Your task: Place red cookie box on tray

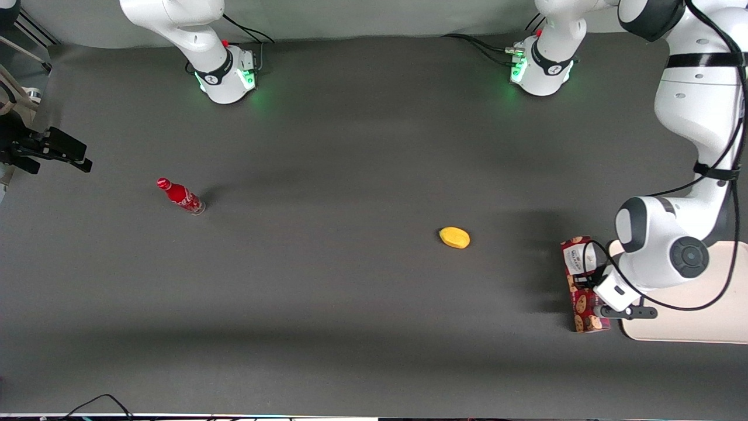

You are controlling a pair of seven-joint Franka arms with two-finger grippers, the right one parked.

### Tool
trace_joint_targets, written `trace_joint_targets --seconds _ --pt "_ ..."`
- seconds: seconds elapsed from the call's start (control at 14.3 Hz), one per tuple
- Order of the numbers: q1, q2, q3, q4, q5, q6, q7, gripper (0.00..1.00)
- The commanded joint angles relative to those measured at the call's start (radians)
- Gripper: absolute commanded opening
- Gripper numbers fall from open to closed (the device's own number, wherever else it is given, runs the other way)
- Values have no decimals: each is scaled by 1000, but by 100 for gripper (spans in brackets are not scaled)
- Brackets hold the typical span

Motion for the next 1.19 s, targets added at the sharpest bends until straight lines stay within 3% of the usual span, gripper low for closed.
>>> trace_joint_targets --seconds 0.0,0.28,0.42,0.63,0.77,0.91,1.12 --pt "1 -119 22 77 23 -219 44 0" --pt "37 -225 146 119 7 -345 280 0" --pt "62 -210 258 152 -47 -333 461 0" --pt "109 -92 392 221 -150 -200 658 0" --pt "146 16 430 278 -220 -90 756 0" --pt "165 103 443 342 -289 -56 782 0" --pt "208 225 438 459 -308 -14 782 0"
